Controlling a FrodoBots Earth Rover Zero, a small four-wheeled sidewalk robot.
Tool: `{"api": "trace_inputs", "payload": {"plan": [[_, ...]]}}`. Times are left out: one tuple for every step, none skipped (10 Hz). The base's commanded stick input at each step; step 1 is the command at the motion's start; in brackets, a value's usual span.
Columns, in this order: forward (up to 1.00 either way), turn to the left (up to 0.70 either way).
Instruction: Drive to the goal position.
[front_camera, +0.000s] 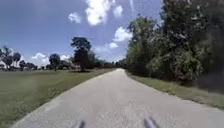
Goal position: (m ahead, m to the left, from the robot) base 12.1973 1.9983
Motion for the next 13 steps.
{"api": "trace_inputs", "payload": {"plan": [[0.50, 0.00], [0.50, 0.00], [0.50, 0.14], [0.50, 0.50], [0.50, 0.50], [0.50, 0.00], [0.50, 0.00], [0.50, 0.00], [0.50, 0.00], [0.50, 0.00], [0.50, 0.00], [0.50, 0.00], [0.50, 0.00]]}}
